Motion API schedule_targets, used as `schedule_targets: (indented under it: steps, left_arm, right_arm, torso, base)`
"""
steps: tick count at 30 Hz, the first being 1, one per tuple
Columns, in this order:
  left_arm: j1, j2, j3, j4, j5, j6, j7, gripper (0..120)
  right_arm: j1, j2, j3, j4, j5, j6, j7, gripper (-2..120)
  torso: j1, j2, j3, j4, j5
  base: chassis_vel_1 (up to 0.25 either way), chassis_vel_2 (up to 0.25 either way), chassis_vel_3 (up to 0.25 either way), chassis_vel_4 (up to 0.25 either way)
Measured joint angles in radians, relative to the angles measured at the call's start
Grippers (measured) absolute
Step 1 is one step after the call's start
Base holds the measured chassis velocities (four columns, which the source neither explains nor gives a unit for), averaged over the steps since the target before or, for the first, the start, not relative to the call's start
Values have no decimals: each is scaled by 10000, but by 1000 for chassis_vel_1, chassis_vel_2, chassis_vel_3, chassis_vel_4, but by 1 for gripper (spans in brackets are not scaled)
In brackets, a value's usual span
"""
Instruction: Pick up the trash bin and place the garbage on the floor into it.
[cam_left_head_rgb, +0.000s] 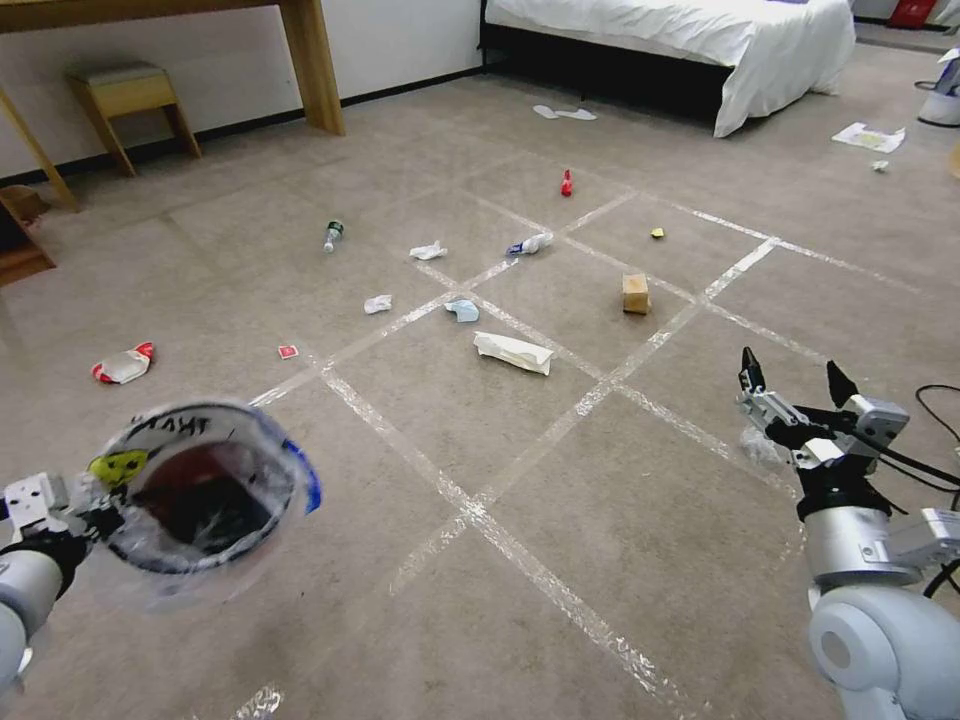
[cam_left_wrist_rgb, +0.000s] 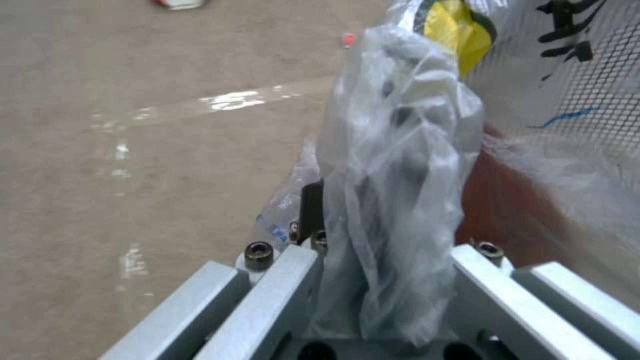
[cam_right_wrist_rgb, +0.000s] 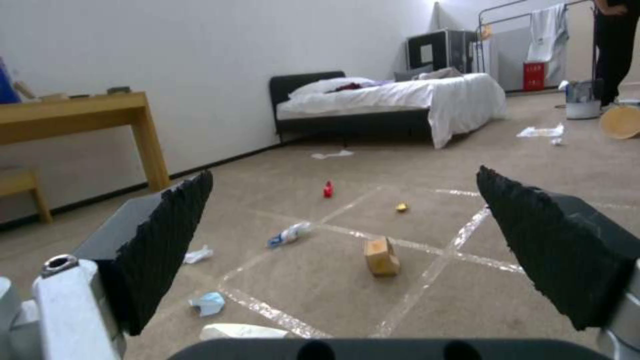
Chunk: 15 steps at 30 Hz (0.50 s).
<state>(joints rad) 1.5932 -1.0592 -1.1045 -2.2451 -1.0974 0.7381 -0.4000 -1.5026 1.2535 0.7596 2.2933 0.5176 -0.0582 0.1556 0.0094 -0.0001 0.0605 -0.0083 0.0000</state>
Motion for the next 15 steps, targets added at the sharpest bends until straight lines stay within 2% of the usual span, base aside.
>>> schedule_targets:
  steps: [1, 3, 7, 9, 15]
  left_arm:
    - [0, 0, 0, 0, 0, 0, 0, 1]
    - [-18, 162, 58, -202, -682, -1, -288, 1]
    - [-15, 311, 99, -186, -1104, -6, -519, 1]
    - [41, 458, 153, -180, -1644, -7, -755, 1]
    - [125, 542, 262, -305, -2191, -13, -1005, 1]
  right_arm:
    - [0, 0, 0, 0, 0, 0, 0, 100]
    - [-59, 22, -99, -25, -17, 316, -10, 100]
    - [-87, 48, -146, -45, -19, 559, -25, 100]
    - [-104, 53, -164, -107, -56, 868, -132, 100]
    - [-134, 59, -116, -161, -78, 1144, -330, 100]
  torso:
    - [0, 0, 0, 0, 0]
    - [0, 0, 0, 0, 1]
    - [0, 0, 0, 0, 0]
    - [0, 0, 0, 0, -2]
    - [0, 0, 0, 1, -1]
  base:
    - [0, 0, 0, 0]
    - [0, 0, 0, 0]
    - [0, 0, 0, 0]
    - [0, 0, 0, 0]
    - [0, 0, 0, 0]
